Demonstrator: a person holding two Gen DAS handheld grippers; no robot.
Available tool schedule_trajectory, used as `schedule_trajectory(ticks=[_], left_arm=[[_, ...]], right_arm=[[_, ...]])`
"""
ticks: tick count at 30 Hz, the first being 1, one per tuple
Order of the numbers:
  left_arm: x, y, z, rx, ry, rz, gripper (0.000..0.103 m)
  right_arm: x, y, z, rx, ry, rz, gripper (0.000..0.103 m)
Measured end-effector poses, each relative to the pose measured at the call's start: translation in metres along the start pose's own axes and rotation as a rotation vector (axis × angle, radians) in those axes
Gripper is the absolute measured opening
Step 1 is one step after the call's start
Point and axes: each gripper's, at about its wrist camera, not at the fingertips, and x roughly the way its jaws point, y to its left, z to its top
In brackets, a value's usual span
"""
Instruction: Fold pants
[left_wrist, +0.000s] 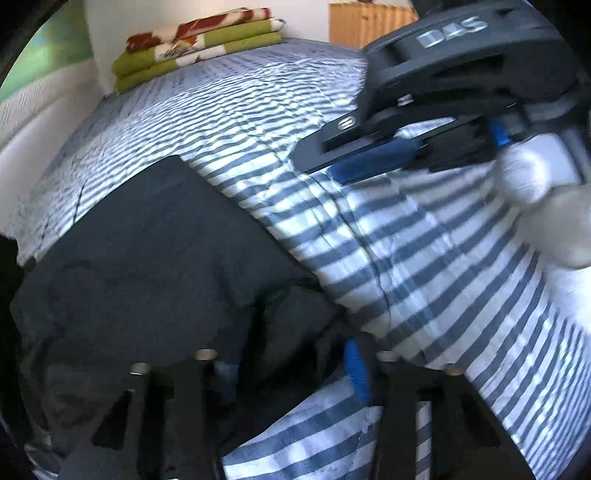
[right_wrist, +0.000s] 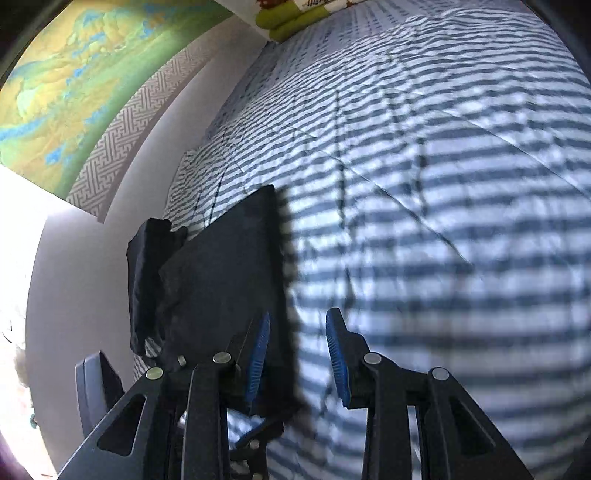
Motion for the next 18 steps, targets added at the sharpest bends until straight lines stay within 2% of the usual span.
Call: schedule_trajectory(ticks=[2, 4, 11, 18], left_arm=[[-0.005, 0.008, -0.001, -0.039, -0.008, -0.027, 0.024], [-0.012, 0.014, -0.003, -0.058, -0.024, -0.045, 0.022], [-0.045, 0.020, -0.012, -0.085, -0.093, -0.055, 0.019], [-0.055, 0.025, -0.018, -0.119, -0.113, -0.085, 0.018]], right_arm=[[0.017, 0.007, 0.013, -0.006, 0.018, 0.011, 0.029], [0.031, 0.013, 0.023, -0.005, 0.032, 0.025, 0.029], [0.086, 0.020, 0.067, 0.056, 0.051, 0.042, 0.032], [0.120, 0.017, 0.083, 0.151, 0.076, 0.132, 0.030]])
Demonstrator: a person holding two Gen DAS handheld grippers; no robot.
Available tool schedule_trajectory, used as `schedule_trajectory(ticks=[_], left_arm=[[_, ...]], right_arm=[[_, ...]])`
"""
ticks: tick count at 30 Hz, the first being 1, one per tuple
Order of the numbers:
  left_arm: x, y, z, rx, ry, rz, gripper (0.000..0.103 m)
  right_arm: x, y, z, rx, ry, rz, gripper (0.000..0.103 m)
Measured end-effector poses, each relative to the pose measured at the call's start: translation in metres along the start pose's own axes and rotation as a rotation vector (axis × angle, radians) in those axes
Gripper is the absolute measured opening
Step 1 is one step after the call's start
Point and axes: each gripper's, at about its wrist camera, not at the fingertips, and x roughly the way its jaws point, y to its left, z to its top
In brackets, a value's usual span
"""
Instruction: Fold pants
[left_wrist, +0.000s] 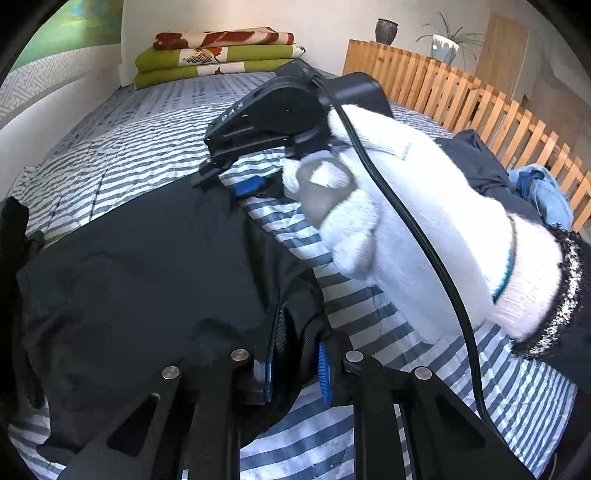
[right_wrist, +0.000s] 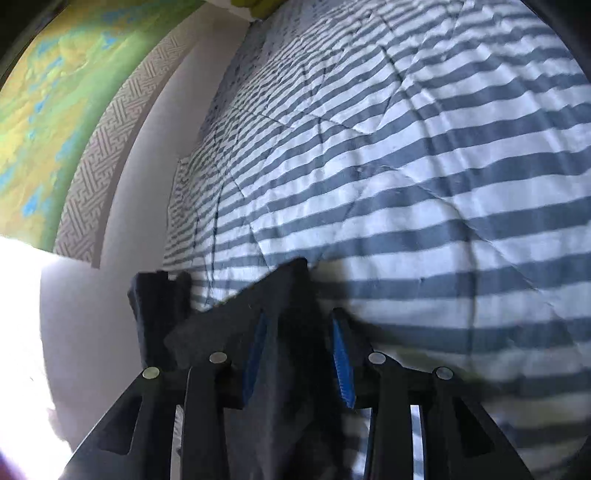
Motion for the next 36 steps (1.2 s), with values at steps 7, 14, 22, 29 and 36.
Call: schedule_trajectory(ticks=[7, 14, 22, 29, 36], left_arm=[[-0.033, 0.024, -0.004, -0.099, -0.067, -0.040, 0.016], [-0.113, 0.082, -0.023, -0.335, -0.217, -0.088, 0.015], [-0.199, 0.082, -0.036, -0.290, -0.314, -0.104, 0.014], [-0.273, 0.058, -0.050, -0.276, -0.348, -0.213, 0.014], [-0.324, -0.003, -0.094, -0.225, -0.300, -0.373, 0.014]], right_arm=[[-0.012, 0.017, -0.003, -0.007, -0.023, 0.000, 0.006], [-0.065, 0.054, -0.027, 0.014, -0.093, 0.076, 0.006], [-0.129, 0.109, -0.091, -0.026, -0.190, 0.059, 0.006], [-0.205, 0.134, -0.165, 0.016, -0.270, 0.063, 0.006], [-0.287, 0.135, -0.278, 0.071, -0.340, 0.024, 0.006]])
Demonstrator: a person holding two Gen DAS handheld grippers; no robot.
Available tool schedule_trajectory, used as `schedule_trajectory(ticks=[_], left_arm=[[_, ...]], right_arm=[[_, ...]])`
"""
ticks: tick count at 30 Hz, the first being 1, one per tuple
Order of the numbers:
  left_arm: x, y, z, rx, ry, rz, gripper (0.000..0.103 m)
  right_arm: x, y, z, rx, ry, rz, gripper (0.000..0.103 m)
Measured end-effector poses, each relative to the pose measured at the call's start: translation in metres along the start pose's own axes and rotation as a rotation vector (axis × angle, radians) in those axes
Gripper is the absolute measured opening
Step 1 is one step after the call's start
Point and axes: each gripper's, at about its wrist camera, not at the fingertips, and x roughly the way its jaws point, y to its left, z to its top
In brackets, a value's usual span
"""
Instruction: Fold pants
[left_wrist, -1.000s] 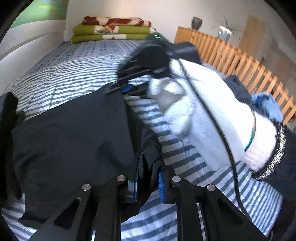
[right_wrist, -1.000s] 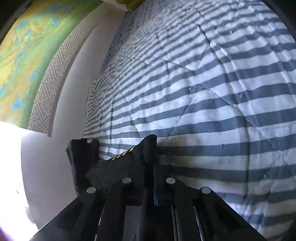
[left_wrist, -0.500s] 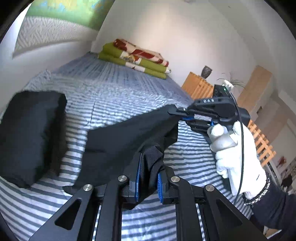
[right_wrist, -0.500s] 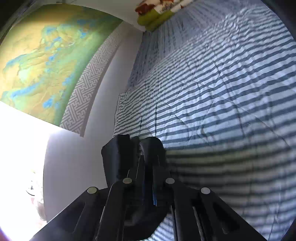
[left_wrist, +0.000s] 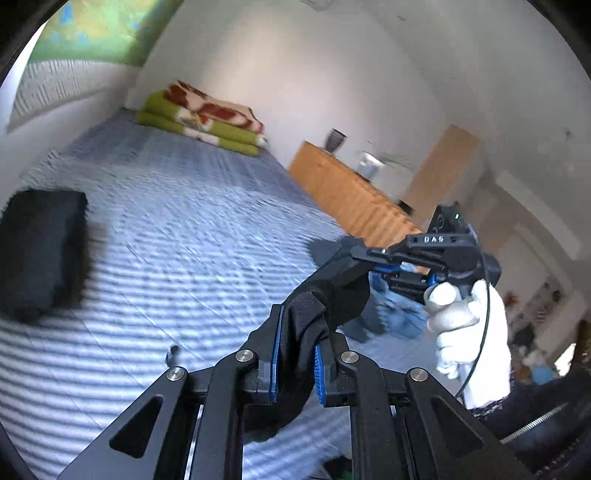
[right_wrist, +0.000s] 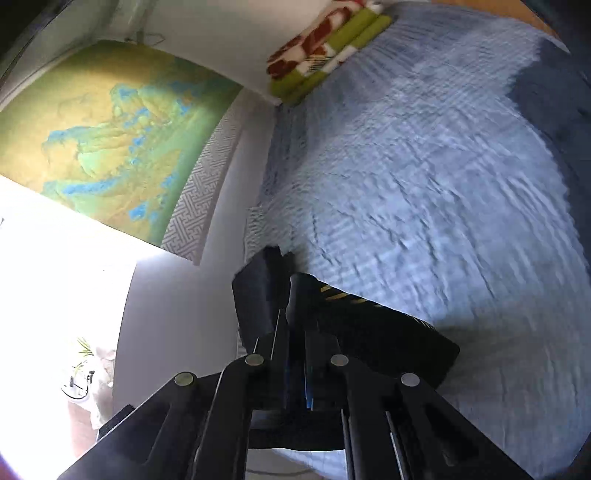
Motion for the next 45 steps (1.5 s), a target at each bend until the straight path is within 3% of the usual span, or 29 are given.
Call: schedule_trajectory(ticks=[2, 5, 13, 17, 19, 21, 23, 24, 26, 28, 32, 36, 37, 38, 39, 40, 43, 45], left_arm=[[0.004, 0.003, -0.012, -0.046, 0.029, -0.047, 0.014], [0.025, 0.024, -0.023, -0.101, 0.069, -0.038, 0.014], [0.099, 0.139, -0.010, -0.204, 0.115, 0.112, 0.014], [0.126, 0.204, -0.006, -0.291, 0.124, 0.140, 0.014], [0.140, 0.238, -0.011, -0.342, 0.152, 0.156, 0.015], [0.150, 0.266, -0.017, -0.400, 0.176, 0.189, 0.023], [0.149, 0.289, -0.027, -0.466, 0.180, 0.216, 0.052], [0.145, 0.295, -0.029, -0.483, 0.162, 0.210, 0.058], [0.136, 0.296, -0.032, -0.474, 0.139, 0.226, 0.081], [0.128, 0.294, -0.033, -0.468, 0.117, 0.239, 0.087], [0.140, 0.291, -0.039, -0.482, 0.161, 0.247, 0.087], [0.166, 0.283, -0.040, -0.451, 0.199, 0.312, 0.087], [0.168, 0.280, -0.039, -0.436, 0.188, 0.334, 0.079], [0.167, 0.280, -0.039, -0.424, 0.187, 0.374, 0.058], [0.168, 0.281, -0.039, -0.420, 0.198, 0.413, 0.049], [0.166, 0.285, -0.040, -0.435, 0.193, 0.420, 0.046], [0.159, 0.289, -0.042, -0.471, 0.169, 0.384, 0.048], [0.156, 0.288, -0.042, -0.475, 0.164, 0.364, 0.058]], right_arm=[[-0.018, -0.018, -0.019, 0.048, -0.012, -0.021, 0.006], [-0.005, -0.045, -0.021, 0.120, -0.005, -0.061, 0.006], [0.129, -0.085, 0.031, 0.196, 0.052, -0.214, 0.006], [0.200, -0.084, 0.056, 0.137, 0.115, -0.279, 0.007], [0.233, -0.084, 0.069, 0.096, 0.189, -0.287, 0.011], [0.253, -0.094, 0.080, 0.114, 0.267, -0.296, 0.018], [0.251, -0.099, 0.091, 0.128, 0.284, -0.244, 0.026], [0.247, -0.098, 0.094, 0.110, 0.283, -0.224, 0.028], [0.234, -0.095, 0.101, 0.038, 0.279, -0.176, 0.037], [0.224, -0.093, 0.101, -0.077, 0.284, -0.205, 0.037], [0.221, -0.108, 0.083, -0.265, 0.343, -0.341, 0.037], [0.219, -0.115, 0.045, -0.347, 0.396, -0.373, 0.037], [0.221, -0.116, 0.022, -0.382, 0.429, -0.388, 0.037], [0.221, -0.116, 0.022, -0.382, 0.429, -0.388, 0.038], [0.222, -0.115, 0.011, -0.407, 0.450, -0.391, 0.038], [0.220, -0.110, 0.005, -0.454, 0.448, -0.402, 0.038], [0.222, -0.099, 0.003, -0.523, 0.496, -0.370, 0.038], [0.221, -0.090, 0.014, -0.565, 0.457, -0.356, 0.038]])
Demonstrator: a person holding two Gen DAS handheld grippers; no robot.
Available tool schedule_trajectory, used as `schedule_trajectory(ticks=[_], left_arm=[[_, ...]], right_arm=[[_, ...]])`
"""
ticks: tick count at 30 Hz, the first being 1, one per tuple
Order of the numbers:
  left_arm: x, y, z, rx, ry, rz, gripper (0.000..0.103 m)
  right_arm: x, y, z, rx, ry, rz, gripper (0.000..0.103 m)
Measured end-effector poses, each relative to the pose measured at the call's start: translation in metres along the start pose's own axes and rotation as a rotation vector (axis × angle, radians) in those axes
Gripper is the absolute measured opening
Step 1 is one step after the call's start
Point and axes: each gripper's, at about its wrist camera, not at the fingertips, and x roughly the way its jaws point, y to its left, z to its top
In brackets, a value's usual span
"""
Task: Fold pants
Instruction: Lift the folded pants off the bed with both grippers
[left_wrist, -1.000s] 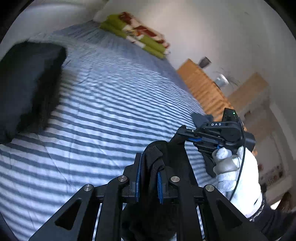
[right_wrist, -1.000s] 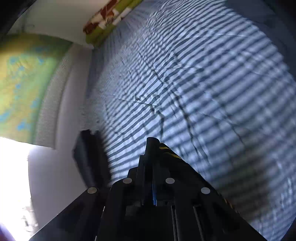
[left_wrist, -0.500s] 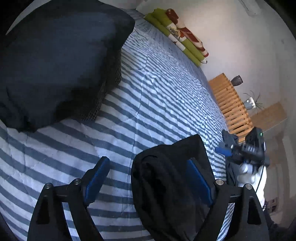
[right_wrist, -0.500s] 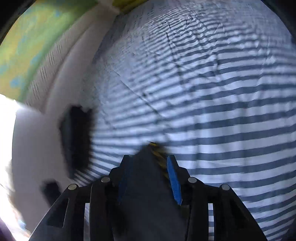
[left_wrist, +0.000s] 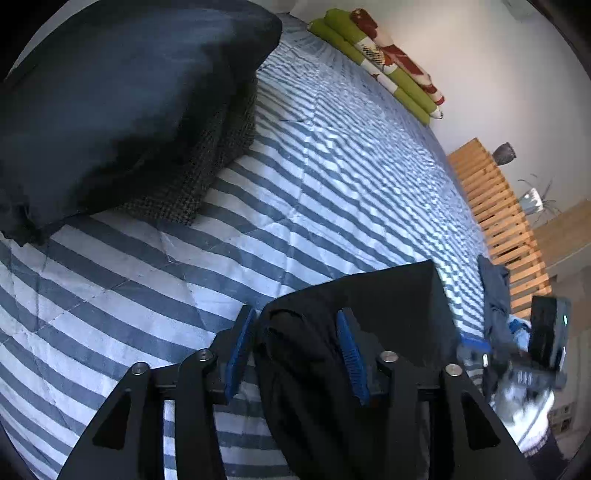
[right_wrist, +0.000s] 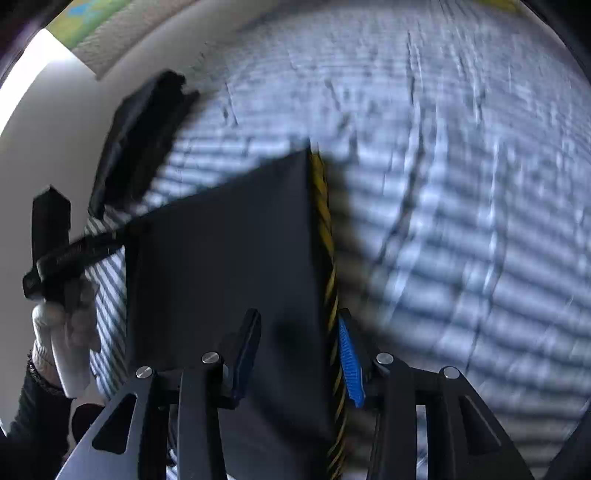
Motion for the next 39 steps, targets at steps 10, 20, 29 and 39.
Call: schedule_trajectory(ticks=[10, 20, 29, 39], left_arm=[[0.003, -0.019, -0.005, -0.003, 0.001, -0.020, 0.081], [0.014, -0.012, -0.011, -0.028, -0.014, -0.008, 0.019], [-0.018, -0.019, -0.014, -0.027, -0.075, -0.068, 0.016], [-0.127, -0.068, 0.006, 0.116, -0.292, -0.121, 0.015]], right_arm=[[0.049, -0.013, 0.087, 0.010, -0.020, 0.097, 0.040], [0.058, -0.017, 0.083, 0.039, -0.058, 0.253, 0.027], [0.037, -0.012, 0.073, 0.075, -0.118, 0.300, 0.008], [-0.073, 0.039, 0.073, 0.011, -0.348, 0.366, 0.007]])
